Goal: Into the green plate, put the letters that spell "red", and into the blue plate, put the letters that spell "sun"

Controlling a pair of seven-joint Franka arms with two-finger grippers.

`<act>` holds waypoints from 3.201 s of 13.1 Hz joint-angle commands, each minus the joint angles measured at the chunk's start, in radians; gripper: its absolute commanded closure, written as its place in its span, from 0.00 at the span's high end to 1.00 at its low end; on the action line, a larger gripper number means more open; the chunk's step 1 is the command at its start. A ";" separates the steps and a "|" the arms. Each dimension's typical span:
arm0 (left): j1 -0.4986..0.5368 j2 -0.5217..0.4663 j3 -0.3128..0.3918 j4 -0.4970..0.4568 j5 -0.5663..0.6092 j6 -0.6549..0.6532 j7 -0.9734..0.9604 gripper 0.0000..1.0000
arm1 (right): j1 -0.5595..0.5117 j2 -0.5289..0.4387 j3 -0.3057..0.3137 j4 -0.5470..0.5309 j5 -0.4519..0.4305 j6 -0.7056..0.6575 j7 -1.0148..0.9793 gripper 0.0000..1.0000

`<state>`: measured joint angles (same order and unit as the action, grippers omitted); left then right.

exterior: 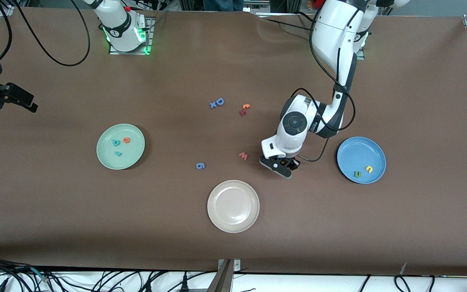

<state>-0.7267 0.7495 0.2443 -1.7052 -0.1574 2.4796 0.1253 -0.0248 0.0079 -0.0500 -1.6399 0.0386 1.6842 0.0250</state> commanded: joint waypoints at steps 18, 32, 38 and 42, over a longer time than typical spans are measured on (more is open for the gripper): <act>0.181 -0.091 0.296 -0.001 -0.223 -0.321 0.852 1.00 | -0.017 -0.029 0.045 -0.032 -0.043 -0.037 -0.031 1.00; 0.787 -0.622 -0.396 0.036 0.128 -0.570 0.128 1.00 | -0.004 0.009 0.049 0.026 -0.040 -0.073 -0.039 1.00; 0.814 -0.611 -0.422 0.203 0.226 -0.640 0.022 1.00 | -0.003 0.004 0.050 0.029 -0.043 -0.116 -0.040 1.00; 0.810 -0.640 -0.422 0.182 0.223 -0.729 0.011 1.00 | -0.003 0.003 0.052 0.029 -0.045 -0.113 -0.034 1.00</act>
<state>0.0789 0.1323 -0.1664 -1.5115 0.0353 1.7808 0.1613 -0.0297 0.0041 -0.0001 -1.6367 0.0001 1.5952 -0.0073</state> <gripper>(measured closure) 0.000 0.000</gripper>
